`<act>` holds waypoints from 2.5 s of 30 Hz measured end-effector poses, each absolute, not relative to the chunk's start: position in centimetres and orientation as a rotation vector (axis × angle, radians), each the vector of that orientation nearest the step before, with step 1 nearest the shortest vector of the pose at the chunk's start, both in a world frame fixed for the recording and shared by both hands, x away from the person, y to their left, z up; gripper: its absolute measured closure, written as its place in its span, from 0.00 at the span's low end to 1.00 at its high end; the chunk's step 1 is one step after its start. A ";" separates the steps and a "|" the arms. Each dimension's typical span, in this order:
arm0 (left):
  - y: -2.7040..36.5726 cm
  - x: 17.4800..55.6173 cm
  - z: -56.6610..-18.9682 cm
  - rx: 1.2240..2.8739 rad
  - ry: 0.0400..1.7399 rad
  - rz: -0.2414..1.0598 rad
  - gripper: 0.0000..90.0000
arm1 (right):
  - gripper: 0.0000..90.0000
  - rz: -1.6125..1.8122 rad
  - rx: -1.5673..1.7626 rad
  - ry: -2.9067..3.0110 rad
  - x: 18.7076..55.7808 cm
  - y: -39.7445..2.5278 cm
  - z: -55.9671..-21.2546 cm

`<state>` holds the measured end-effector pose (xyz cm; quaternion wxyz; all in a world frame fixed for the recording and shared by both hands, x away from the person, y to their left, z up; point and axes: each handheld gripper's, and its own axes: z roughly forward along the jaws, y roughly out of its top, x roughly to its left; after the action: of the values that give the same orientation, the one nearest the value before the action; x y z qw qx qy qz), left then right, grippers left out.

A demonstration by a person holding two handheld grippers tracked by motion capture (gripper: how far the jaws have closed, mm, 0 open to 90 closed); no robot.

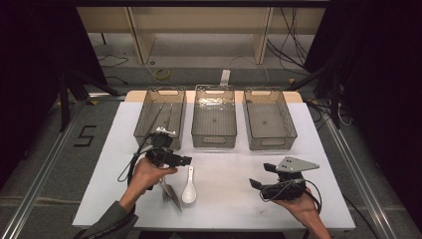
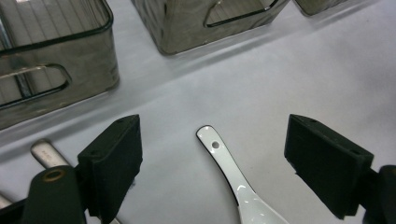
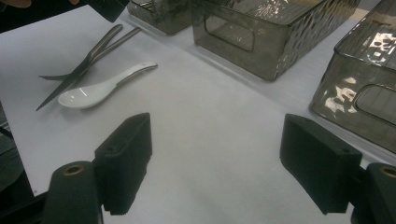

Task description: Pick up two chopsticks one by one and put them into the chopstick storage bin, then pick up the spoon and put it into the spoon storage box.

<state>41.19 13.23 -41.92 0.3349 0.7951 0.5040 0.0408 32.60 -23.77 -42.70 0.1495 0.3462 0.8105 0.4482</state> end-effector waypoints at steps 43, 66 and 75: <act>10.4 40.6 -46.0 2.302 1.307 -0.040 0.48 | 0.29 1.241 0.965 2.373 32.4 -23.2 -43.0; 8.6 39.8 -46.7 2.366 1.247 -0.041 0.78 | 0.30 1.232 0.959 2.378 32.4 -23.1 -43.0; 8.0 39.7 -46.9 2.341 1.226 -0.102 0.94 | 0.31 1.222 0.963 2.380 32.4 -23.1 -43.0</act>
<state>39.68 7.99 -46.85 0.2459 0.8580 0.4494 -0.0372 32.44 -23.06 -42.96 0.1484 0.3349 0.8277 0.4250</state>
